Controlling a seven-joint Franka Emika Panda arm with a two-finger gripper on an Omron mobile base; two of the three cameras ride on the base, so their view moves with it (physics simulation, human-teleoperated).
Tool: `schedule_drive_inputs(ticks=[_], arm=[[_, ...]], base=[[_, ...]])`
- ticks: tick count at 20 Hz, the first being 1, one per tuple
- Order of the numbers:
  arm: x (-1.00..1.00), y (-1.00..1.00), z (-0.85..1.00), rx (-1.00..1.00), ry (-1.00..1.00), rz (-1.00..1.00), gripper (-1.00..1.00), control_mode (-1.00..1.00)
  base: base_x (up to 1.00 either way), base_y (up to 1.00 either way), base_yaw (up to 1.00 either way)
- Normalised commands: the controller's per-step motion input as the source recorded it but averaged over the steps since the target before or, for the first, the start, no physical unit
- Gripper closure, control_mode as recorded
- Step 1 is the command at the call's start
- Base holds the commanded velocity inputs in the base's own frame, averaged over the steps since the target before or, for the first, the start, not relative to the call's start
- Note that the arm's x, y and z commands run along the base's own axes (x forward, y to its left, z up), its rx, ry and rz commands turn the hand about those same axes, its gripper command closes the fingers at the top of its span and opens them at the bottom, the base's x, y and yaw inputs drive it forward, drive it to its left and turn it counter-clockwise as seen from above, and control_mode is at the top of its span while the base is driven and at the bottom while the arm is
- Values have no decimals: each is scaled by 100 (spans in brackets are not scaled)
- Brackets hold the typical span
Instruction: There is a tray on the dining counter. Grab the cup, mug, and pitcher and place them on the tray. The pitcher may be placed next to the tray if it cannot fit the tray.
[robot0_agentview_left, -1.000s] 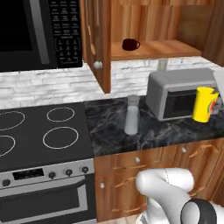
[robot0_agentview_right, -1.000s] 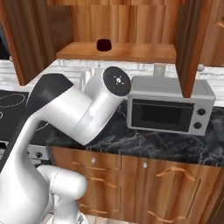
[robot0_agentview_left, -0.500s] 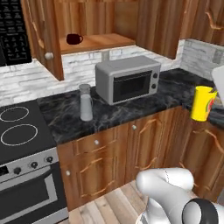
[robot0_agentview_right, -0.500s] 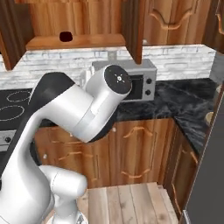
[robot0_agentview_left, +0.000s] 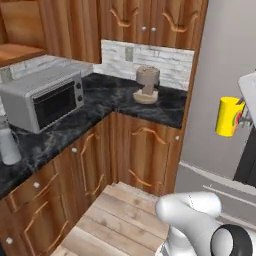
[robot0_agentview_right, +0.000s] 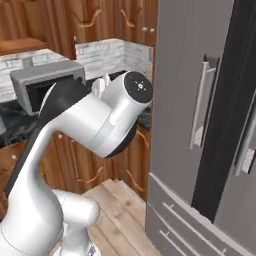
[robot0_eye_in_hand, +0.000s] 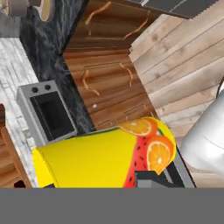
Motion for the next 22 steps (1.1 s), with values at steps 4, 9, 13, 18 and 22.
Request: schedule_drive_inputs(ticks=[4,9,13,18,22], arm=[[0,0,0,0,0,0,100,100],[0,0,0,0,0,0,100,100],[0,0,0,0,0,0,100,100],[0,0,0,0,0,0,100,100],[0,0,0,0,0,0,100,100]], base=[[-62,39,-100],[-75,43,-100],[-73,41,-100],[-62,35,-100],[-36,42,-97]])
